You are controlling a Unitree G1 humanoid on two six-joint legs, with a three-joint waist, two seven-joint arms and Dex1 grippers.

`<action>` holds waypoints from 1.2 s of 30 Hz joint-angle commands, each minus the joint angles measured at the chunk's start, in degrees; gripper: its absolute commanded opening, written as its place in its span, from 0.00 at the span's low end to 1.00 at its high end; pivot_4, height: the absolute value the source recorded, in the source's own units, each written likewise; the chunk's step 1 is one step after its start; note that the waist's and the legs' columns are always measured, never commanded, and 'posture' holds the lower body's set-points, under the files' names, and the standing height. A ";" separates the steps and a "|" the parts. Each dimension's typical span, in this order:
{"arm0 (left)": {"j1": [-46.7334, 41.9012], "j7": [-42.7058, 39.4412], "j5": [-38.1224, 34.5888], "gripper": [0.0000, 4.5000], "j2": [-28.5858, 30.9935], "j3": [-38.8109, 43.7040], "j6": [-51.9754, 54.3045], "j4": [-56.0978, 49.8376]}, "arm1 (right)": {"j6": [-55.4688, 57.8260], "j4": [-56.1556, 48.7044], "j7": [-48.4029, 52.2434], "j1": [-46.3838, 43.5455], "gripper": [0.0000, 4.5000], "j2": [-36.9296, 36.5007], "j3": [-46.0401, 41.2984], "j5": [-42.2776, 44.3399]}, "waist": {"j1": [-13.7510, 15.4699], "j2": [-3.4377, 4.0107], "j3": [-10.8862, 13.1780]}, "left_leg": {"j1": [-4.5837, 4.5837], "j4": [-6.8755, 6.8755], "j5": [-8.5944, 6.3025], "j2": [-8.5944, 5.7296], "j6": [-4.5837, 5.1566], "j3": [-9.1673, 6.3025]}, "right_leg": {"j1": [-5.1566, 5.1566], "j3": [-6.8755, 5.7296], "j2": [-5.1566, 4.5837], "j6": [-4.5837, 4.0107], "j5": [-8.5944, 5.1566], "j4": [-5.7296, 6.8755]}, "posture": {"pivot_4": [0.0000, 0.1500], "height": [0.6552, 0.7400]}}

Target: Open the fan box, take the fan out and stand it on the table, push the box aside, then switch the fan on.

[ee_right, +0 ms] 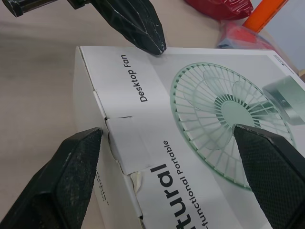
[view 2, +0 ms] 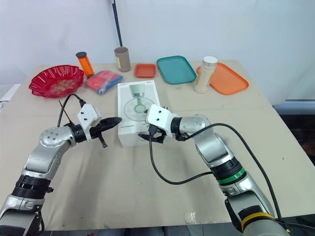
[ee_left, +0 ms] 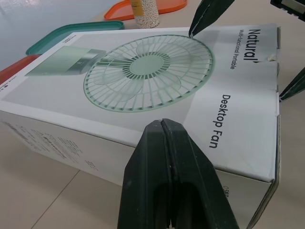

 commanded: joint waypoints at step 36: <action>-8.87 11.99 -7.10 0.01 -7.34 11.43 4.23 4.30 | 6.86 20.15 -14.62 -8.85 1.00 4.69 -23.99 8.12 | 0.32 -0.03 0.01 | -0.27 0.04 0.04 -0.05 -0.08 -0.09 | -0.19 -0.15 -0.09 -0.02 0.02 0.04 | 1.00 1.00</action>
